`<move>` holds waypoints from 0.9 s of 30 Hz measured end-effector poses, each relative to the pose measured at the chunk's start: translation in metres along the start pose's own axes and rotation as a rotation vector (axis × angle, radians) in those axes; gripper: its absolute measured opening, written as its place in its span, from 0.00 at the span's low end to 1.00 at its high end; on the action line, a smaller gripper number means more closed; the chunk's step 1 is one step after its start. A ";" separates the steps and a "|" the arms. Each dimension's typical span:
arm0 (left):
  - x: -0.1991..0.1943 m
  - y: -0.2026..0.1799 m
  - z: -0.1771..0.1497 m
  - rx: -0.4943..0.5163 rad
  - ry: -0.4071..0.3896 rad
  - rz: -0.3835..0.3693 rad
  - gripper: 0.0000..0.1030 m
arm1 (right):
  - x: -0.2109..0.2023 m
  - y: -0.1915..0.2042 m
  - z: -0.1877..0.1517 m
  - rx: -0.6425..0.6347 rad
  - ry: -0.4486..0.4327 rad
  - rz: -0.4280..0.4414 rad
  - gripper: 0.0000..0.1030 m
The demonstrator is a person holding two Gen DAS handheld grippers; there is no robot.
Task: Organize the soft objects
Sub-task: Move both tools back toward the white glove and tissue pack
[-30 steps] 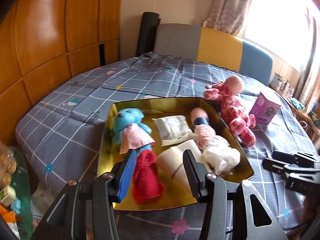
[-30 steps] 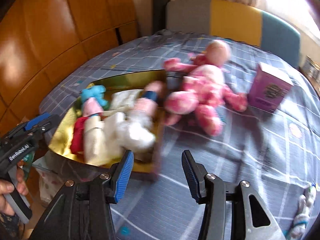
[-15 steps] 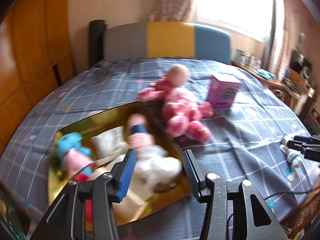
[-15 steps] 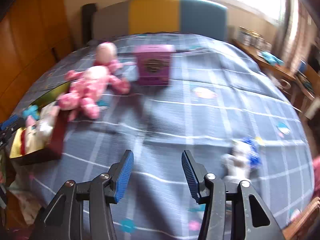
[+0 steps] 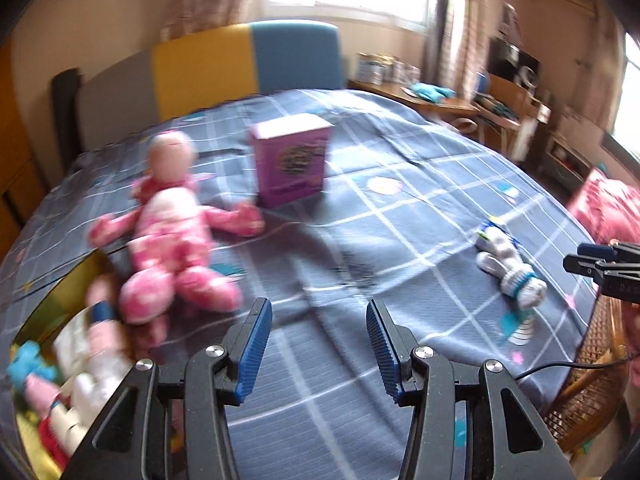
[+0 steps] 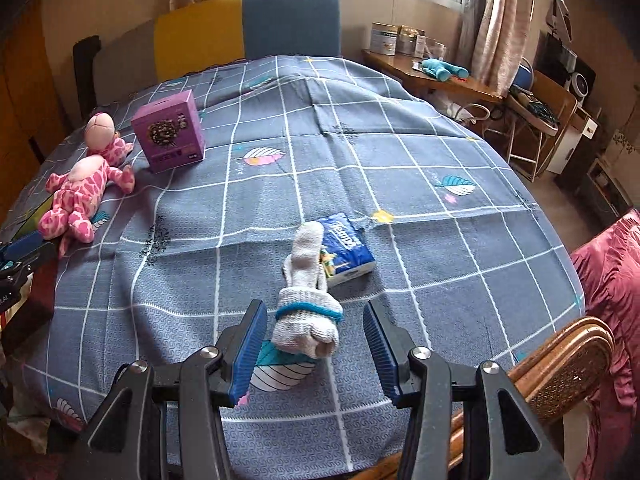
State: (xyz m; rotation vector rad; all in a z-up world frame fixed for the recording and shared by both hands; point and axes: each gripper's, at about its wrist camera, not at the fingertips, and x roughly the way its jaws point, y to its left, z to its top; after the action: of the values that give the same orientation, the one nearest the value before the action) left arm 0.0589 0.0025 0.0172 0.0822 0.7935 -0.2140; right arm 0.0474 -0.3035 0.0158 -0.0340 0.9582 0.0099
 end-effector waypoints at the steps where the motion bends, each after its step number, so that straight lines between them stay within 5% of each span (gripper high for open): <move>1: 0.005 -0.008 0.002 0.014 0.006 -0.013 0.49 | -0.001 -0.005 -0.002 0.009 0.000 -0.005 0.49; 12: 0.063 -0.112 0.031 0.126 0.133 -0.227 0.51 | -0.005 -0.059 -0.012 0.164 0.006 -0.108 0.49; 27: 0.120 -0.217 0.040 0.154 0.283 -0.391 0.63 | -0.006 -0.082 -0.023 0.240 -0.006 -0.074 0.49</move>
State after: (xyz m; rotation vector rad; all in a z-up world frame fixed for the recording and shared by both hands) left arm 0.1210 -0.2348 -0.0391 0.1031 1.0711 -0.6443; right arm 0.0268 -0.3865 0.0095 0.1522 0.9458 -0.1731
